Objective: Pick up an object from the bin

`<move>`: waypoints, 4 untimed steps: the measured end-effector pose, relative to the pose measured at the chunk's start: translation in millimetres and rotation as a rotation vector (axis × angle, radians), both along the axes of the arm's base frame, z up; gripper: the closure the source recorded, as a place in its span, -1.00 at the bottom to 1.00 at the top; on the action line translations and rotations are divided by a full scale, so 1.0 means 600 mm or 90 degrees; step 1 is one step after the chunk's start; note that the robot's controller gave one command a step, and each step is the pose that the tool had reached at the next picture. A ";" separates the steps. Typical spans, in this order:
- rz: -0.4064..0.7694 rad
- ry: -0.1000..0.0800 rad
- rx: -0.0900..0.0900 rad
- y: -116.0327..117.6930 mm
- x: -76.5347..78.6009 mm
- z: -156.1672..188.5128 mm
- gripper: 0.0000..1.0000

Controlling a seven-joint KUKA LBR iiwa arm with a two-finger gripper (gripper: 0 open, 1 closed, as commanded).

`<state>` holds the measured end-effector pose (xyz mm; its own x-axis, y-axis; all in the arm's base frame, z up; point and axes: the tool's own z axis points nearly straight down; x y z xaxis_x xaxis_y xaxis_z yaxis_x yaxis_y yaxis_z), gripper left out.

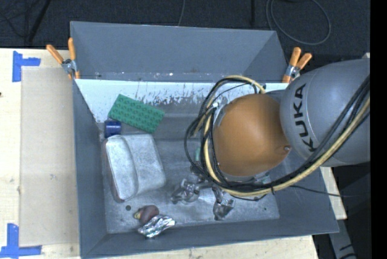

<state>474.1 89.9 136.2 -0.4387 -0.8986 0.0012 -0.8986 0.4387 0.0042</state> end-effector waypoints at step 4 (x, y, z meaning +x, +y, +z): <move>0.195 -0.020 0.005 0.139 0.013 -0.093 1.00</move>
Offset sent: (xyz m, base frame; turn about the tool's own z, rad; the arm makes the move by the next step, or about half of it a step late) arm -0.0043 0.0320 -0.0147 0.1221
